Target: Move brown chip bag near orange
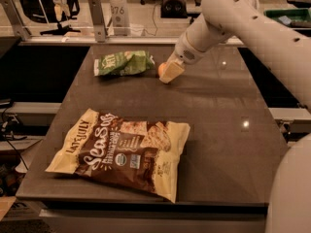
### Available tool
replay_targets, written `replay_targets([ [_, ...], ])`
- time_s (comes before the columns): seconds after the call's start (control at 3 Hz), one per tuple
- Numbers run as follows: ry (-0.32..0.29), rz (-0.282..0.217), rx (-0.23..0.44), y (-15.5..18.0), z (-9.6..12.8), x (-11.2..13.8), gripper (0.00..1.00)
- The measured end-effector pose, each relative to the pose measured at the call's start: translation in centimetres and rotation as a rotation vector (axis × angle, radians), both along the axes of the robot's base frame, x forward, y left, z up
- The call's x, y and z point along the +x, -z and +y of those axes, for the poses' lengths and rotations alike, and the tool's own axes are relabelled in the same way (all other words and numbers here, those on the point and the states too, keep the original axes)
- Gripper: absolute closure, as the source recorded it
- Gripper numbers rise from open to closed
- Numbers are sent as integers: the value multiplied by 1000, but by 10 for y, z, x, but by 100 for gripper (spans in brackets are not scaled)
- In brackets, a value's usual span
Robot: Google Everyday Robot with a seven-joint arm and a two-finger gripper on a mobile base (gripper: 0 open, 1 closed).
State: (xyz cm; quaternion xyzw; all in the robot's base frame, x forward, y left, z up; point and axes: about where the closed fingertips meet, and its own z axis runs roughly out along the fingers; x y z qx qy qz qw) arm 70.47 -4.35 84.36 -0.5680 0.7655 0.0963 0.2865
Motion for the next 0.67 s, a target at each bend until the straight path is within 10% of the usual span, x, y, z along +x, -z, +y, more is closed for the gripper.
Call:
replay_targets([
  [0.67, -5, 4, 37, 5, 20, 7, 37],
])
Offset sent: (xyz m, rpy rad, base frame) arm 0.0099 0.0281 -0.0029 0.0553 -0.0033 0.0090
